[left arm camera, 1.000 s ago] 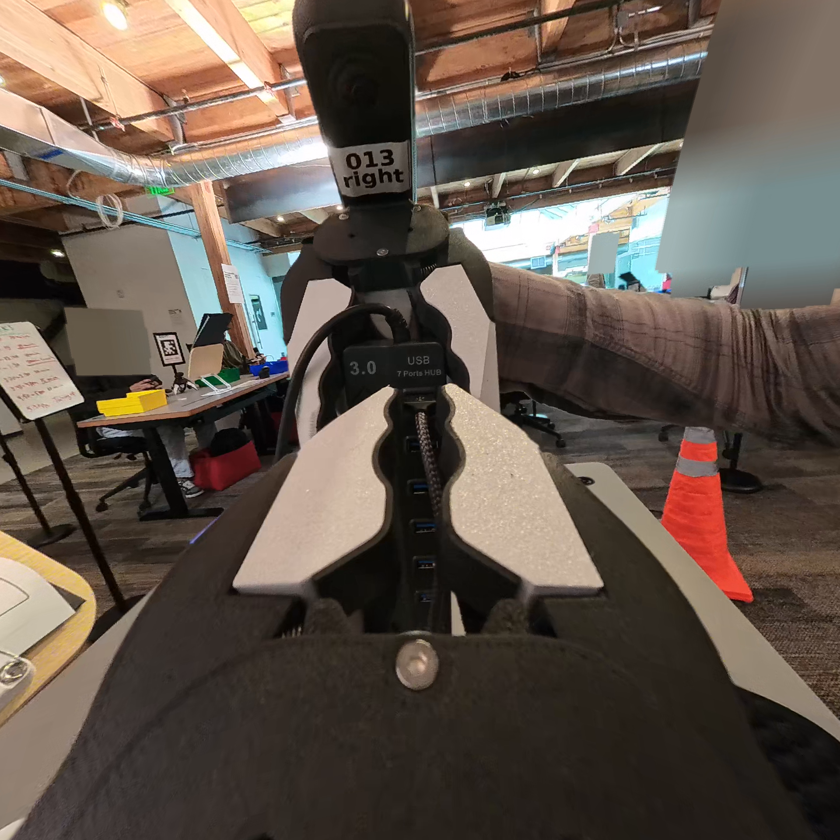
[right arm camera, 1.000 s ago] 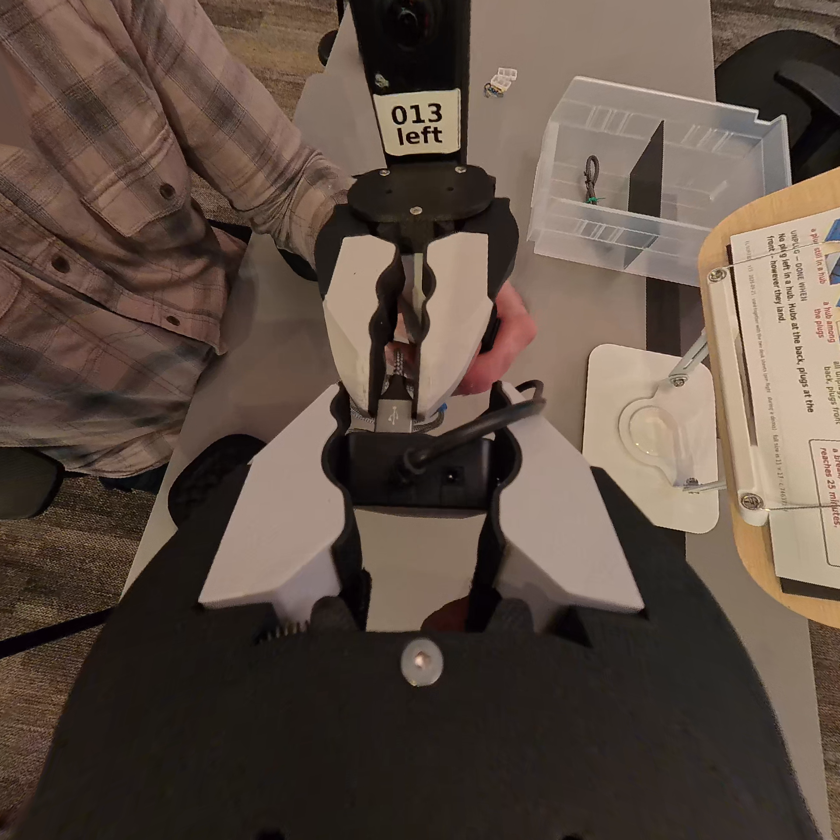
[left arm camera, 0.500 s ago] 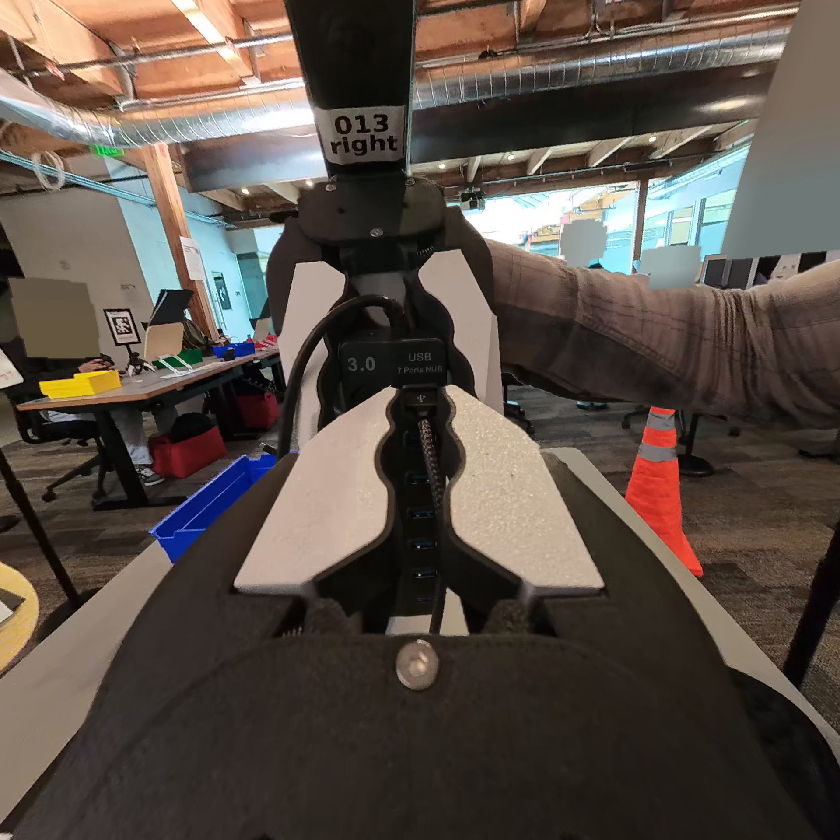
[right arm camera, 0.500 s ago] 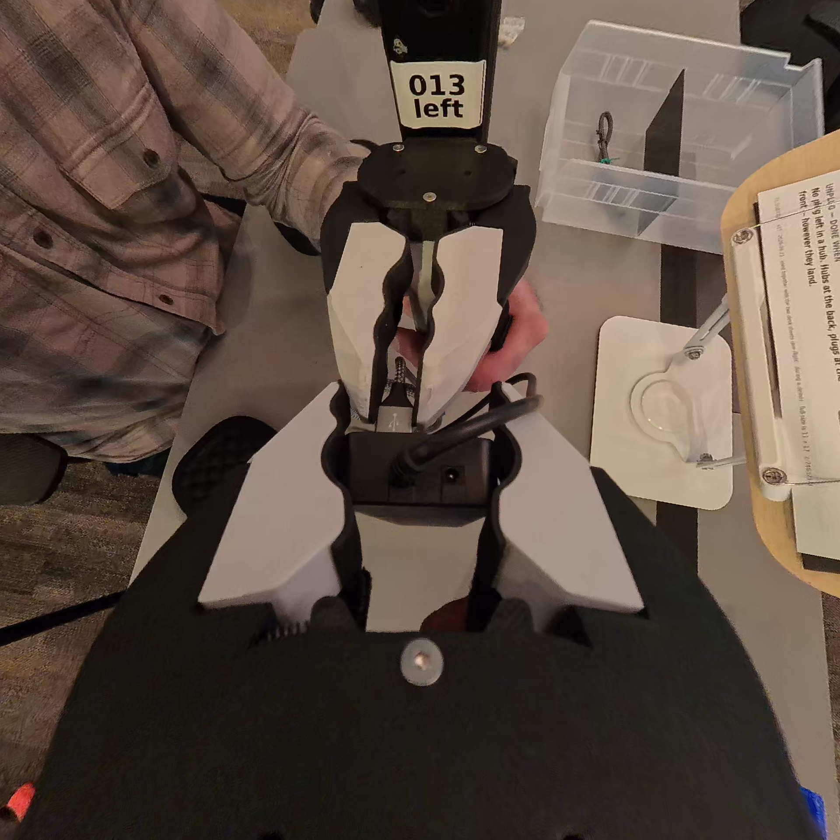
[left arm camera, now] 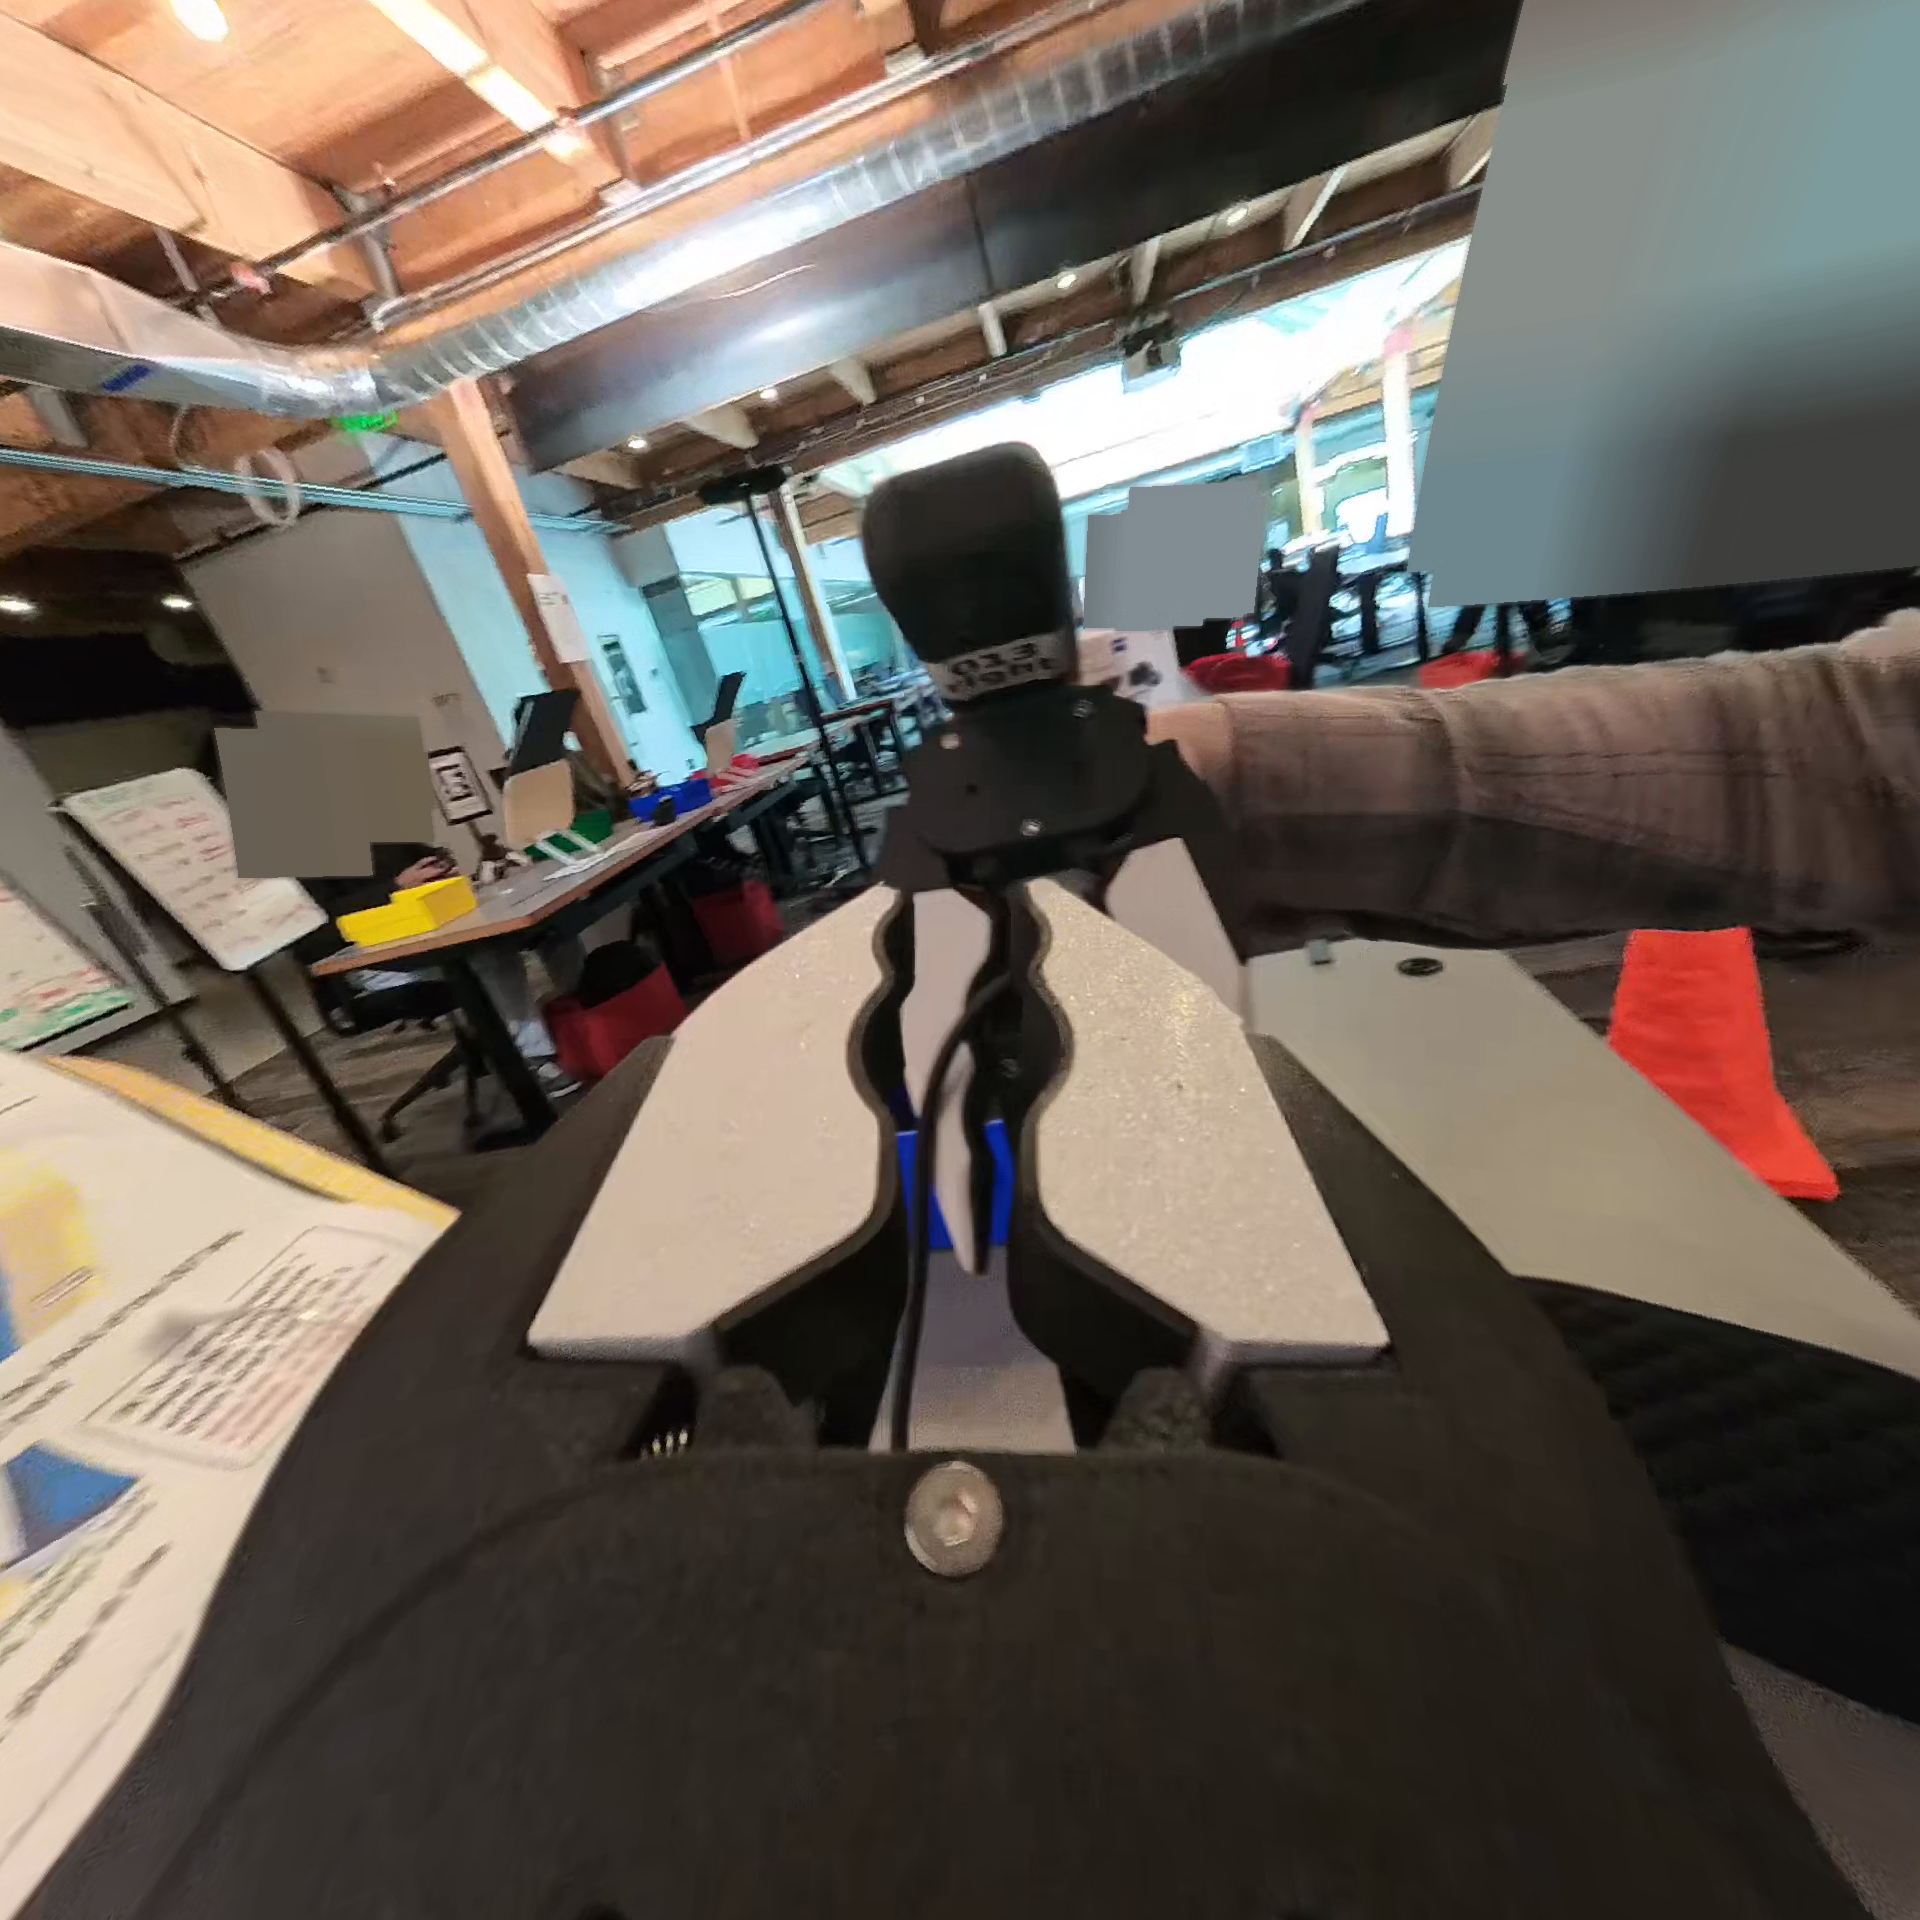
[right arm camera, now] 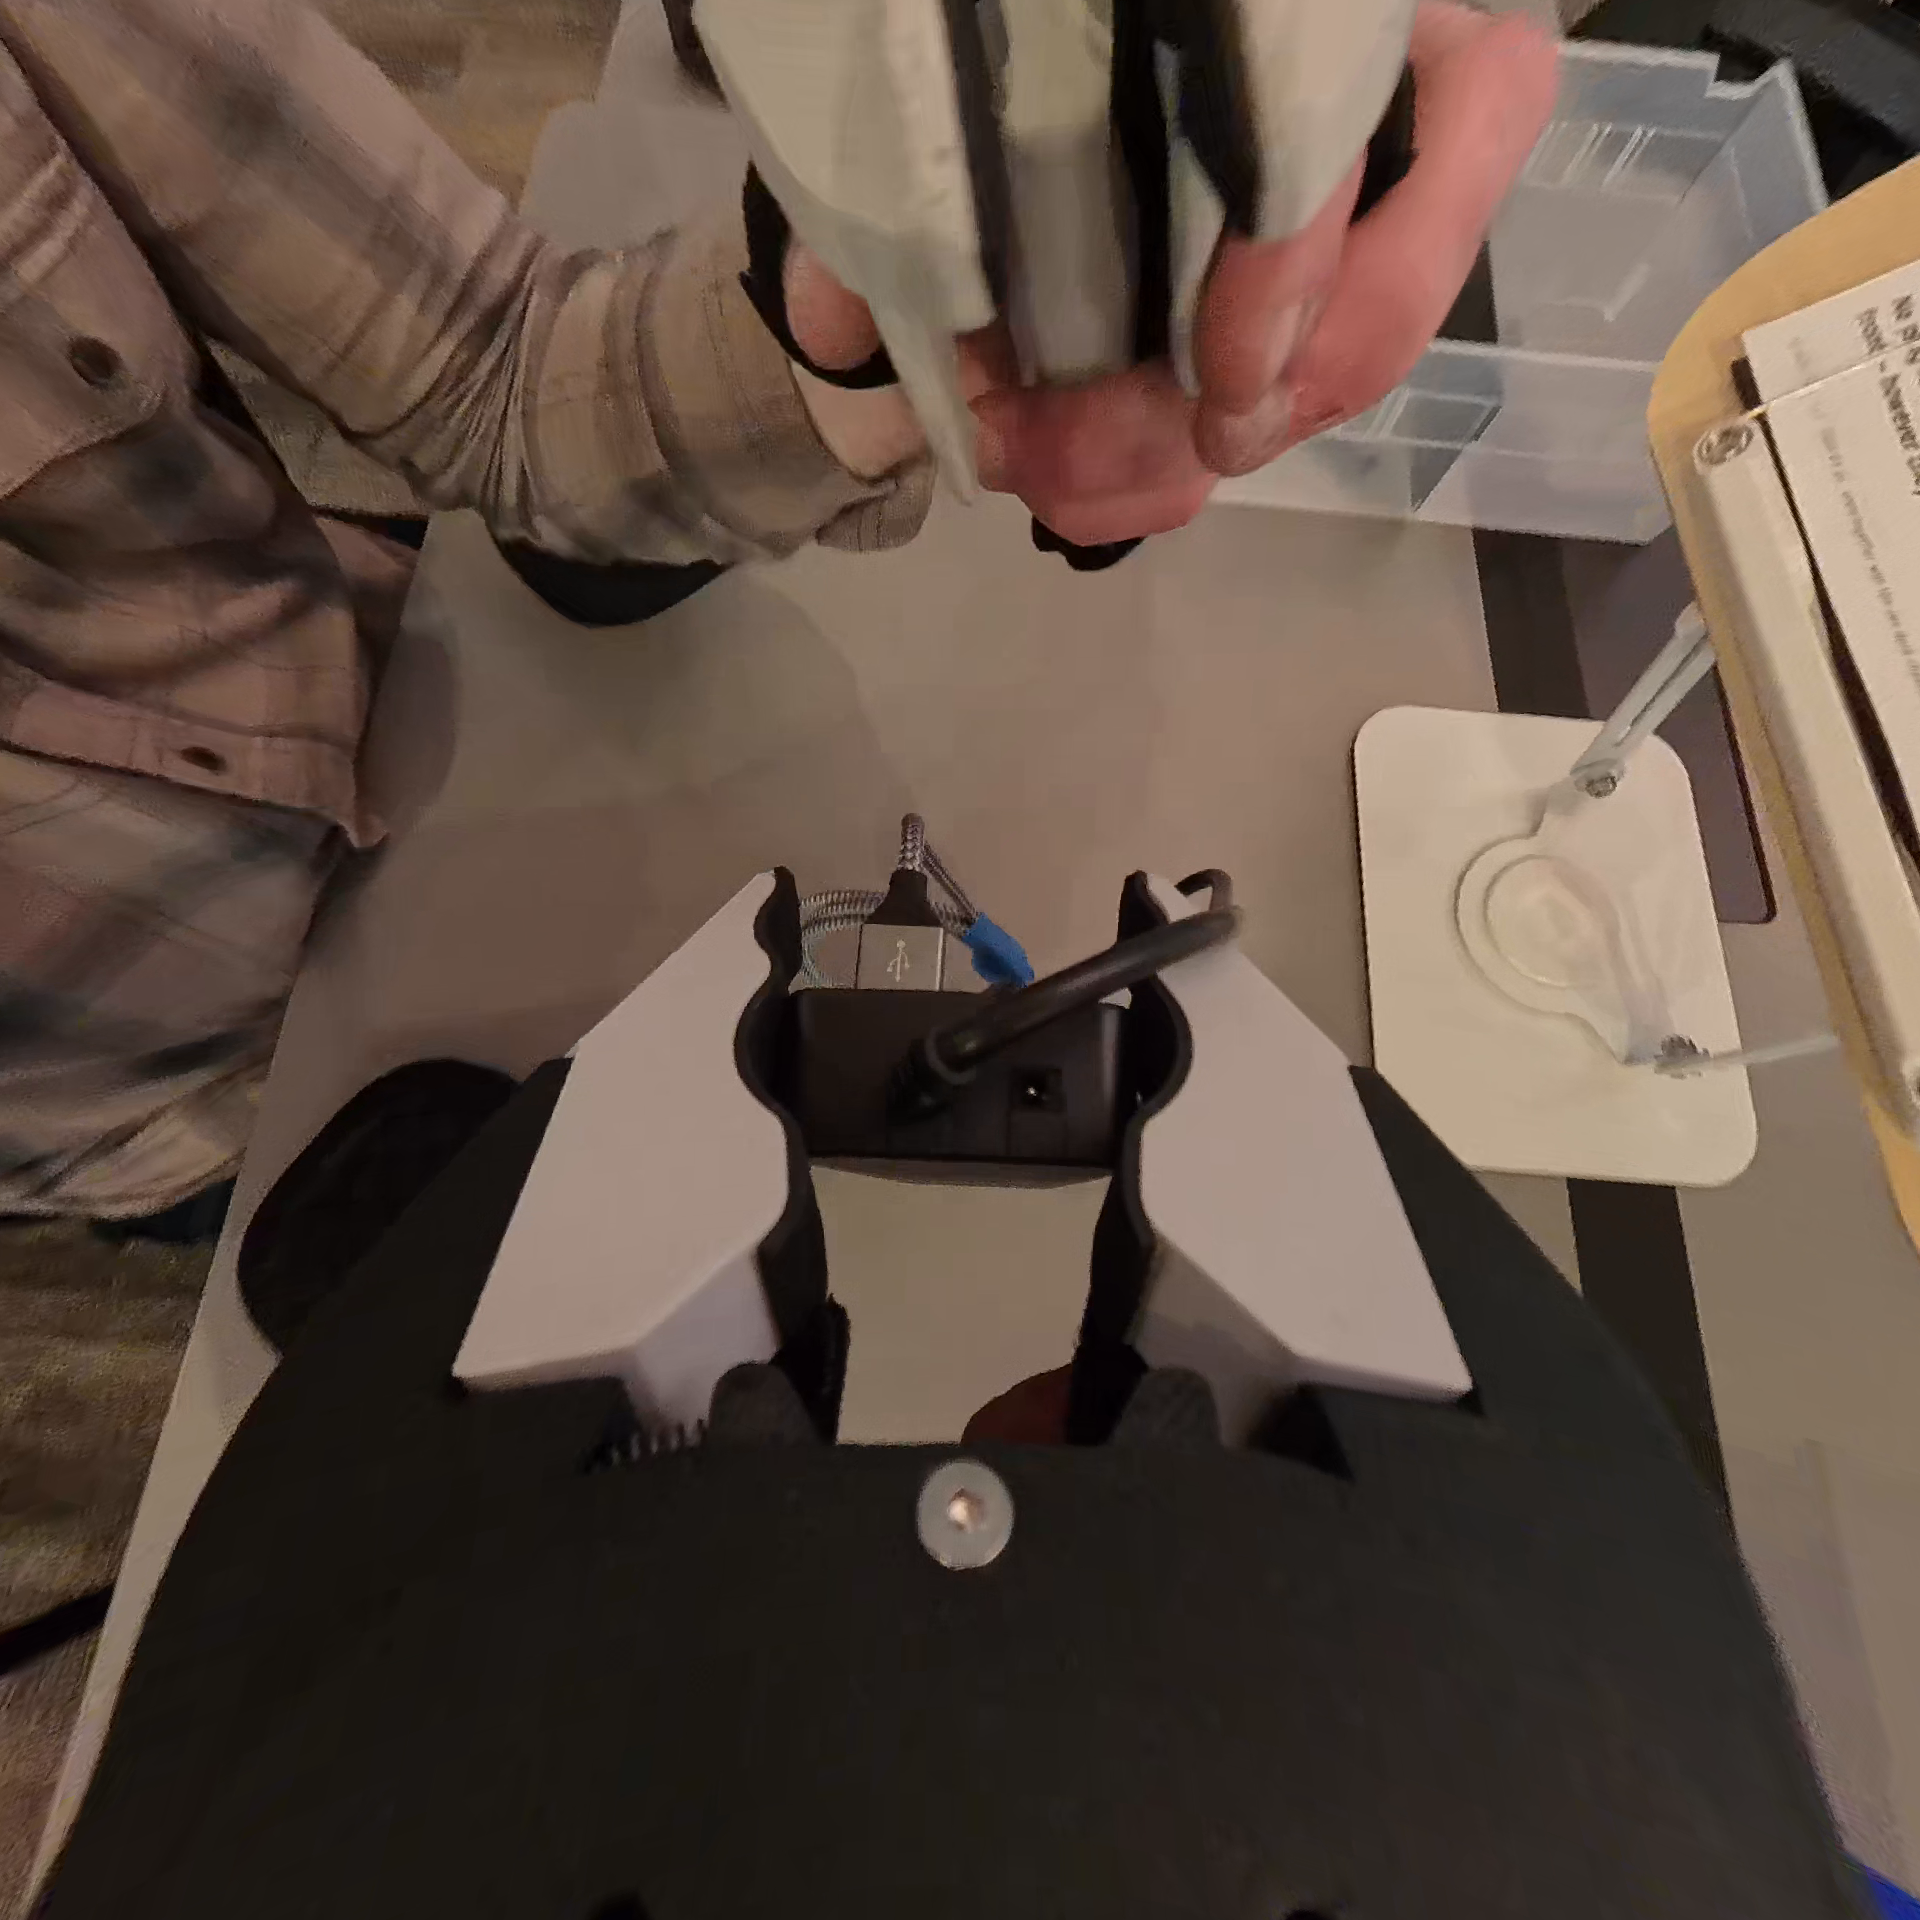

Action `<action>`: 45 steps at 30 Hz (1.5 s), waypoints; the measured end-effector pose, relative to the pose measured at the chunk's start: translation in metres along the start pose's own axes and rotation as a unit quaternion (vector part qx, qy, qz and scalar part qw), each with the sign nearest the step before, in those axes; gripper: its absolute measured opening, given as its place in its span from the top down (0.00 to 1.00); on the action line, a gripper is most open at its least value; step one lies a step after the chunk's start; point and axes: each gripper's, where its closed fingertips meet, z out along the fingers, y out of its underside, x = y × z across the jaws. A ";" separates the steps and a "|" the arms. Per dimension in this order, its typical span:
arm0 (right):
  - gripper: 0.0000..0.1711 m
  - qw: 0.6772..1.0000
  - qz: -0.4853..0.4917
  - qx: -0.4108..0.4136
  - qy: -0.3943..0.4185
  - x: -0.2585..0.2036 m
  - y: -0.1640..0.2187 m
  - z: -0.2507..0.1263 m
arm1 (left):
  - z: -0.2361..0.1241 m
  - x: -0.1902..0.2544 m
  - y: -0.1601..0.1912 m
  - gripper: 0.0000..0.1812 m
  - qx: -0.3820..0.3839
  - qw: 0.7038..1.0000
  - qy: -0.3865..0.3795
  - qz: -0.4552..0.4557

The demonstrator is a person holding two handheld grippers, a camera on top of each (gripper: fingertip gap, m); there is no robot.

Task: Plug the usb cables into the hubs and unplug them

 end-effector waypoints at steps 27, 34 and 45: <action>0.64 0.969 0.152 0.108 0.161 -0.019 0.155 0.015 | -0.012 -0.021 0.006 0.92 -0.020 0.999 -0.037 0.015; 0.64 0.967 0.174 -0.028 0.184 -0.035 0.228 0.040 | 0.003 -0.009 0.028 0.93 -0.069 0.997 -0.020 0.036; 0.64 0.962 0.195 -0.056 0.185 -0.034 0.237 0.058 | 0.034 0.021 0.066 0.92 -0.172 0.982 0.003 0.073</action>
